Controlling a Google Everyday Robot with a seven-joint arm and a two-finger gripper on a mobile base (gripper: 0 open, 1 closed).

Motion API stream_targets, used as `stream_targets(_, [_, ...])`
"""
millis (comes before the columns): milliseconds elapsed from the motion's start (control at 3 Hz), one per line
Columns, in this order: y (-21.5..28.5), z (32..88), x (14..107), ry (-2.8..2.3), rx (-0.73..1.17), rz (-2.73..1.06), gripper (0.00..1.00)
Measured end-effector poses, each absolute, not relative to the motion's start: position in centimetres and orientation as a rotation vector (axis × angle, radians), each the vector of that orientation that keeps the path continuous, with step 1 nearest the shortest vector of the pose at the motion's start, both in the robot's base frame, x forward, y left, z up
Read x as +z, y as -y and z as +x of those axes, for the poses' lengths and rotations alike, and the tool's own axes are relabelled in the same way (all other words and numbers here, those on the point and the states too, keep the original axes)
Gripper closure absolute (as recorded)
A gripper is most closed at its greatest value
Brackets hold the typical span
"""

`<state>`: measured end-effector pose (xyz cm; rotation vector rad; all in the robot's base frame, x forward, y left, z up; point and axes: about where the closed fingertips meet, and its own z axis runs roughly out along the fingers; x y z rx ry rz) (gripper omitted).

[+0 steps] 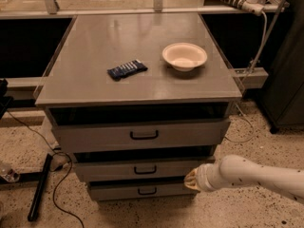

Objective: Close middle drawer

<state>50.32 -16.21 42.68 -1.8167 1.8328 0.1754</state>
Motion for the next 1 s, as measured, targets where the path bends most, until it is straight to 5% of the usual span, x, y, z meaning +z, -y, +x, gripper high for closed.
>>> stream_targets(333, [17.13, 46.46, 43.58, -1.844, 0.187, -1.812, 1.0])
stream_targets(1000, [17.32, 45.94, 43.48, -1.85, 0.191, -1.81, 0.58])
